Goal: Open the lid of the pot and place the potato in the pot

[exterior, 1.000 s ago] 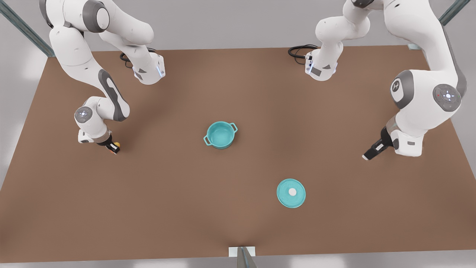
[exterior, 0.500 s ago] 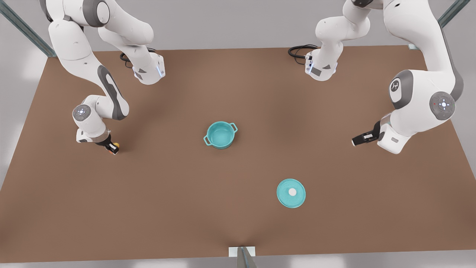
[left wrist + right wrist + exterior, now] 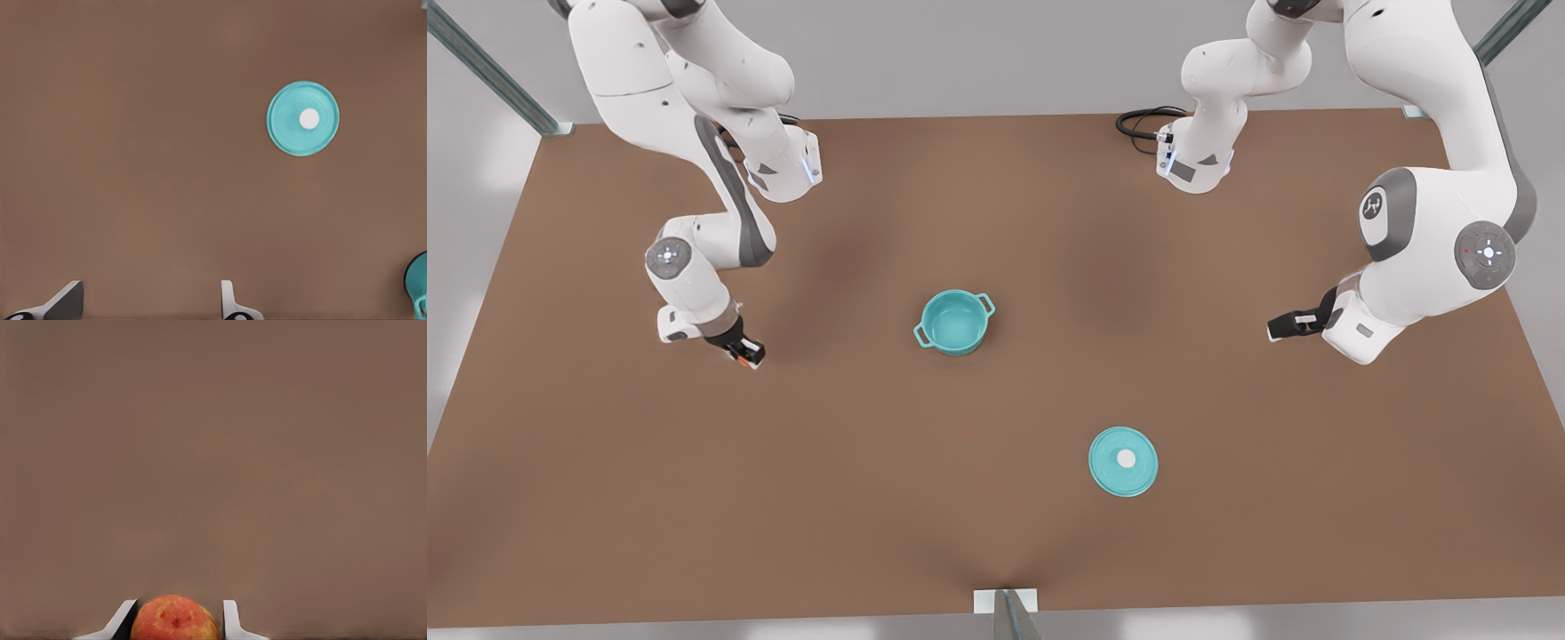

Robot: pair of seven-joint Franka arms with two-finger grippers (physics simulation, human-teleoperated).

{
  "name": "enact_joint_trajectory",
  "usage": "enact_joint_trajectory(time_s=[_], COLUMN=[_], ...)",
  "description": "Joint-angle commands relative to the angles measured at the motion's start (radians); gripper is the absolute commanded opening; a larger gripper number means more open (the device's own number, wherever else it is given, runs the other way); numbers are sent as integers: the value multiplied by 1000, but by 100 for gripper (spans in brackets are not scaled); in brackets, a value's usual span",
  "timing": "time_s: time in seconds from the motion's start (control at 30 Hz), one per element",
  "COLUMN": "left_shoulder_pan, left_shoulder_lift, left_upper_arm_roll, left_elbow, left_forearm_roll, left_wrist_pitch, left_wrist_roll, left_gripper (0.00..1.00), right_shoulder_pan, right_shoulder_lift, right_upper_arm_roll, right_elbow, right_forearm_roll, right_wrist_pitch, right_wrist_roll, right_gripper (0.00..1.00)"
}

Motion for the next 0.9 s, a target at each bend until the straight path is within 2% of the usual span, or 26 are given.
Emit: enact_joint_trajectory(time_s=[0.0,0.27,0.57,0.63,0.87], left_shoulder_pan=[0,3,3,5,3], left_shoulder_lift=[-1,2,2,36,43], left_upper_arm_roll=[0,1,1,1,1], left_elbow=[0,2,2,76,82], left_forearm_roll=[3,7,11,0,7], left_wrist_pitch=[-2,-1,7,2,2], left_wrist_roll=[115,110,112,106,110], left_gripper=[100,100,100,100,100], right_shoulder_pan=[0,5,230,264,384], right_shoulder_lift=[-9,-28,18,27,111], right_upper_arm_roll=[33,213,219,217,219], right_elbow=[3,76,251,274,385], right_forearm_roll=[0,3,6,6,8], right_wrist_pitch=[-67,-197,-363,-383,-412], right_wrist_roll=[272,524,821,864,1007], right_gripper=[52,52,52,52,52])
